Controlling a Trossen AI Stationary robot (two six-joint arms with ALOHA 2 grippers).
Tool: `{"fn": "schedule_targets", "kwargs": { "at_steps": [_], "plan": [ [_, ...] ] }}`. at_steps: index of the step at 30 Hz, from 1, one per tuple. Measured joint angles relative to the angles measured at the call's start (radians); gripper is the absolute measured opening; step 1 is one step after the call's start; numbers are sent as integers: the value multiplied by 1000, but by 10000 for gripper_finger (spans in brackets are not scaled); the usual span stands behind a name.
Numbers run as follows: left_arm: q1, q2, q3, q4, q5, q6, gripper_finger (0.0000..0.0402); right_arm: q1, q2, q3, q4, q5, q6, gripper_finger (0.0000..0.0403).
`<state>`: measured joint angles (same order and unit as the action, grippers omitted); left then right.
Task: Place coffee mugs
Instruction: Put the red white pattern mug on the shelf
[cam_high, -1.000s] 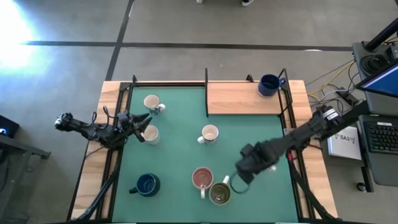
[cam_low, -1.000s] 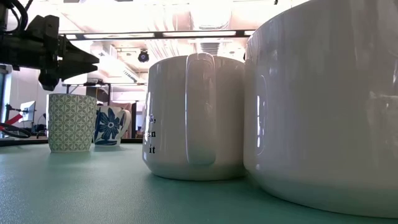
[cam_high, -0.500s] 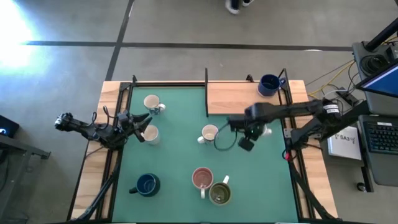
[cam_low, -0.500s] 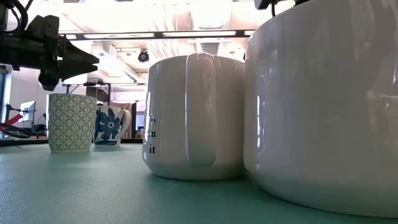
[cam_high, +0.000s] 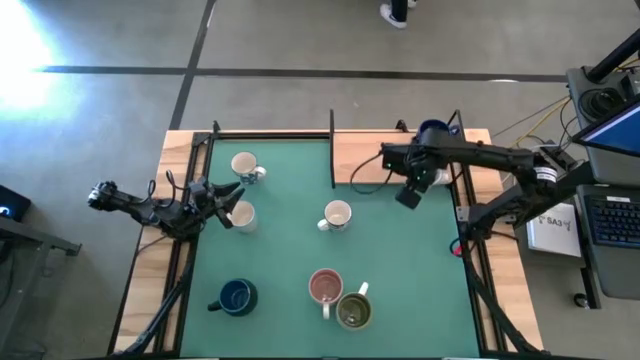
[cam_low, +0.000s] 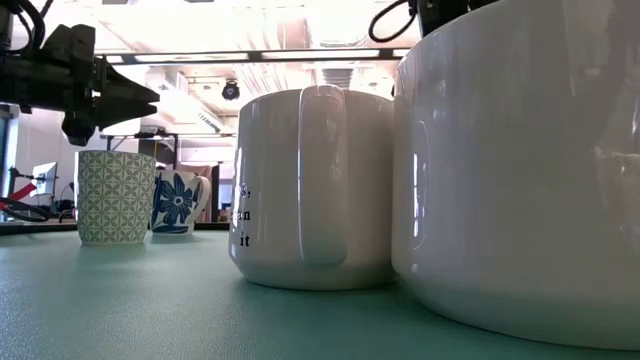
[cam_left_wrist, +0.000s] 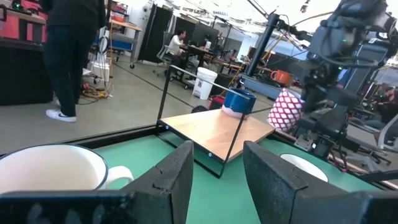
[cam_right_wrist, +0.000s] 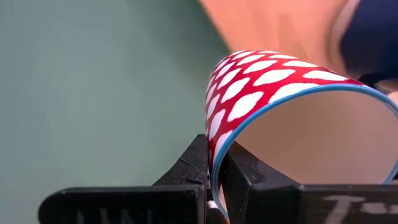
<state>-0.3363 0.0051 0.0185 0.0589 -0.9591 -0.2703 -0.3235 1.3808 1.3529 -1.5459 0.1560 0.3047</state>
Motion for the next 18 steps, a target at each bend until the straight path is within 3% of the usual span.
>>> {"fn": "schedule_targets", "kwargs": {
  "at_steps": [18],
  "plan": [
    [0, 0, 0, 0, 0, 0, 123, -249, 8, -33, 8, 30, -372, 13]
  ]
}}
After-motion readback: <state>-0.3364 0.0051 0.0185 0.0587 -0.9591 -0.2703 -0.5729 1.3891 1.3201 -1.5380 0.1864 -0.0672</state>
